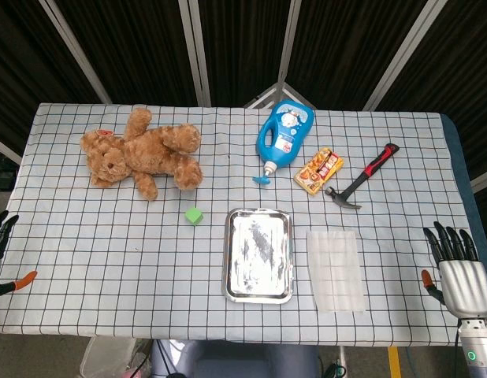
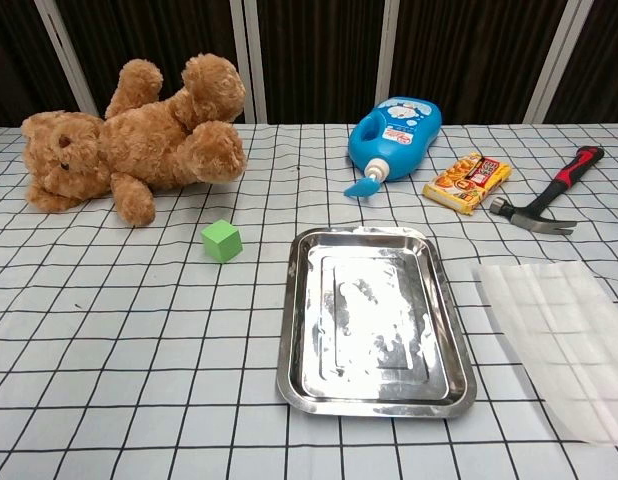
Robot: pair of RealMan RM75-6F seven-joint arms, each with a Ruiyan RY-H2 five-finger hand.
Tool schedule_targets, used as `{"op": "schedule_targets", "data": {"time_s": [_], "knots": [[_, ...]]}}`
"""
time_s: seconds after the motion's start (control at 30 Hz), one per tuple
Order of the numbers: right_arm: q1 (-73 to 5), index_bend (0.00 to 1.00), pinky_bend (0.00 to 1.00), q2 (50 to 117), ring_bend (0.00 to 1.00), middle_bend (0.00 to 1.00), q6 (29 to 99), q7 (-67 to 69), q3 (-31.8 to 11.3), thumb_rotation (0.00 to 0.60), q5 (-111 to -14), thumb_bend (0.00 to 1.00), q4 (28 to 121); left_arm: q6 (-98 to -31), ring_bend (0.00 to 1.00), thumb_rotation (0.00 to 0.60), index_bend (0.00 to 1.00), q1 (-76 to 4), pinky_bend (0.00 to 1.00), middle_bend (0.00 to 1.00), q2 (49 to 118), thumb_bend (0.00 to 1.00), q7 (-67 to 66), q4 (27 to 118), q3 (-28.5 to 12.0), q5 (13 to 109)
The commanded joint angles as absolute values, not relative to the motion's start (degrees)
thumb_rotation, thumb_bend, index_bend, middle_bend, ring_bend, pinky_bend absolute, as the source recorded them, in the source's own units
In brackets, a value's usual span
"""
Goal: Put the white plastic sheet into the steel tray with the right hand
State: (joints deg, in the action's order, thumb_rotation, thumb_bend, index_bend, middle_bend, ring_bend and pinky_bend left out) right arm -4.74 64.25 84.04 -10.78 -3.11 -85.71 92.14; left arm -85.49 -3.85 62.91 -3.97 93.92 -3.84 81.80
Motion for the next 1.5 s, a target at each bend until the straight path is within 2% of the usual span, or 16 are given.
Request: {"op": "schedule_targets", "data": {"time_s": [0.03,0.5,0.8,1.1,1.5], "knots": [[-4.7,0.0,0.0,64.2,0.0,0.0,84.0,-10.8,-3.1,0.6,-85.7,0.46,92.1,-85.5,0.0,0.6,0.0,-3.8,0.0,0.0,62.9,0.0,-4.0,93.9,-3.9,81.8],[-4.7,0.0,0.0,66.1,0.0,0.0,82.9,-13.6,0.1,0.6,-89.7,0.43,93.4,-85.7,0.0,0.6,0.0,-4.0,0.0,0.0,63.0,0.0,-4.2,93.6,-4.0,81.9],[-4.3,0.02,0.0,71.8,0.0,0.0,79.5,-22.1,3.6,0.6,-91.0,0.43,94.1,-85.9,0.0,0.6,0.0,-3.8,0.0,0.0,62.8,0.0,-3.6,93.6,-4.0,82.1],[-3.7,0.0,0.0,77.6,0.0,0.0,75.6,-29.1,6.8,0.6,-91.2,0.42,88.1,-85.6,0.0,0.6,0.0,-3.9,0.0,0.0,62.7,0.0,-3.5,93.7,-4.0,81.9],[-3.3,0.0,0.0,82.7,0.0,0.0,75.2,-30.4,6.3,0.6,-90.7,0.41,83.7,-85.8,0.0,0.6,0.0,-3.9,0.0,0.0,62.8,0.0,-3.4,93.6,-4.0,82.1]]}}
